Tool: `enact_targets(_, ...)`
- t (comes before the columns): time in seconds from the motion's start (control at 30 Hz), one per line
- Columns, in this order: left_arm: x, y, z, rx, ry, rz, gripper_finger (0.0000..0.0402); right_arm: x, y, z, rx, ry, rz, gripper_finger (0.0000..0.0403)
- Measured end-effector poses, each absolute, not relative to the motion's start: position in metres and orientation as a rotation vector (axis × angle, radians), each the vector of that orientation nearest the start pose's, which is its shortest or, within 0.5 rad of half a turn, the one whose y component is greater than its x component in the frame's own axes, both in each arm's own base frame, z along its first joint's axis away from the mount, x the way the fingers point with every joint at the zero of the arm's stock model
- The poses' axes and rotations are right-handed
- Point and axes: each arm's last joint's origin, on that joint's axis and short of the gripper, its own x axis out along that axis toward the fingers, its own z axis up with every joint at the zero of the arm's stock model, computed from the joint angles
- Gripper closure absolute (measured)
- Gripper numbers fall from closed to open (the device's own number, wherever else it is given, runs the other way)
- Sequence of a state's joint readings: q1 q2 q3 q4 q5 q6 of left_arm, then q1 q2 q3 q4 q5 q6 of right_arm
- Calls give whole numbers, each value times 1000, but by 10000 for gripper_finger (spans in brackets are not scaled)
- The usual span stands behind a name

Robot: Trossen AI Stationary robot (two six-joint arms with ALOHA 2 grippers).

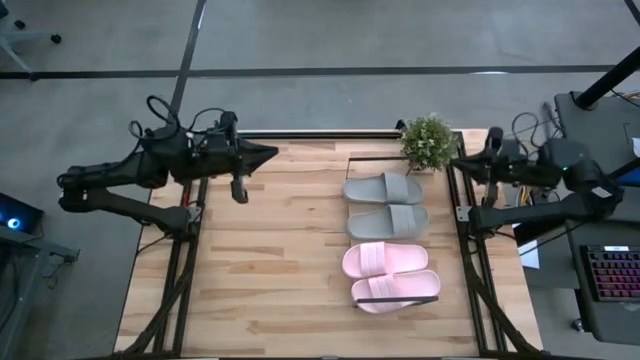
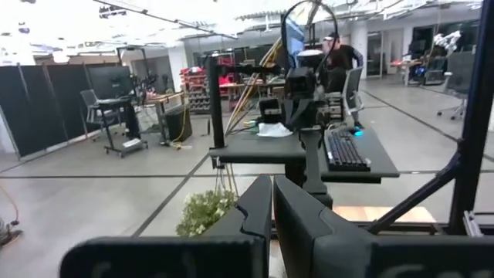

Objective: Pick and place slides into the shelf
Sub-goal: Return to Home Position

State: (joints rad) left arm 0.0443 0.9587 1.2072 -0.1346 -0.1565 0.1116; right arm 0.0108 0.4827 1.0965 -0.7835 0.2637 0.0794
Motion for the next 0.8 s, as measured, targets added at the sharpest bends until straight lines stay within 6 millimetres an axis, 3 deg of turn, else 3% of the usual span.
enact_targets(0.23, 185, 13, 434, 107, -64, 211, 402, 12, -7, 372, 100, 93, -249, 395)
enact_targets(0.47, 197, 14, 426, 117, -28, 208, 402, -4, -4, 332, 115, 23, -144, 395)
enact_targets(0.57, 205, 15, 423, 119, -12, 212, 402, 2, -4, 307, 103, -16, -140, 395)
enact_targets(0.67, 212, 16, 421, 119, -14, 214, 402, 21, -3, 291, 123, 36, -93, 395)
enact_targets(0.8, 220, 17, 418, 119, -19, 219, 402, 49, 2, 284, 79, 2, 70, 395)
